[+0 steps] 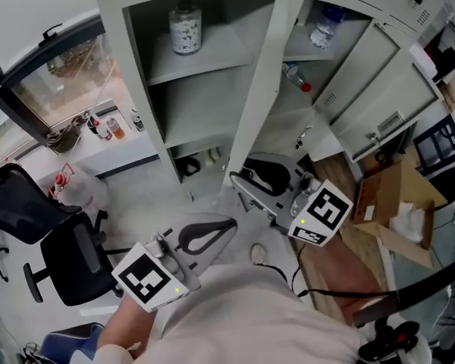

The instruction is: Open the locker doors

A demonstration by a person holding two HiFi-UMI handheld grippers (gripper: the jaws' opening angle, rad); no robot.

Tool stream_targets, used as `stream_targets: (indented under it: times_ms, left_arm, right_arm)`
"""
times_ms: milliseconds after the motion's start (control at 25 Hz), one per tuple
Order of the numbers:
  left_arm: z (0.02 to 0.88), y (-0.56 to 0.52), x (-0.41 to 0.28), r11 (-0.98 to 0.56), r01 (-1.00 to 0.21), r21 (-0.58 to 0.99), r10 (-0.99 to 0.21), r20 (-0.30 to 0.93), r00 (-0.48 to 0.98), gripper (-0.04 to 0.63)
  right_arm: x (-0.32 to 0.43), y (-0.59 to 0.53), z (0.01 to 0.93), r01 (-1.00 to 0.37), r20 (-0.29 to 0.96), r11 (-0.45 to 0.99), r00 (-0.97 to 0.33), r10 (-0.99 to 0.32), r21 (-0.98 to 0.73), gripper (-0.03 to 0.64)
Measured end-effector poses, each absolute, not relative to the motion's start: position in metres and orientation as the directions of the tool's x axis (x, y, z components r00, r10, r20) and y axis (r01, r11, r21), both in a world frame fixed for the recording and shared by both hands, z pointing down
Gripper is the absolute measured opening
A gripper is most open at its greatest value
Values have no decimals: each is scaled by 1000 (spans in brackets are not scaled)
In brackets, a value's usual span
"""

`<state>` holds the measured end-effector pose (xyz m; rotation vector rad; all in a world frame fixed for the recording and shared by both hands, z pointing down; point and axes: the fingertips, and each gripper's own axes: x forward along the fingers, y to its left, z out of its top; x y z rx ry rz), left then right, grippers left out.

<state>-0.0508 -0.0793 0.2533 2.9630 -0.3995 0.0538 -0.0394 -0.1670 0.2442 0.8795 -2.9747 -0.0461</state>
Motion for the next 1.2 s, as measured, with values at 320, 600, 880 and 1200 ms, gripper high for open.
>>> stream_targets:
  times_ms: [320,600,880,1200]
  left_arm:
    - [248,-65,10,-953,-275,130,-267,78,961,12]
    - [250,-61,66,-941,-311,131,-300,100,949,12]
    - [254,-62,112,-918,-375,132,-363,103,926,12]
    - [257,-58,156,-883,-451,132,-439,110,892,12]
  right_arm:
    - [12,-148,245,-366,16,929,-930,-367,50,100]
    - [62,-142,244,-193,17,980,-981,-194,55,100]
    - [108,-146,245,-68,5,997,-998,-68,43,100]
    - [136,-152,245,15,-4,999,-1000,15,39,101]
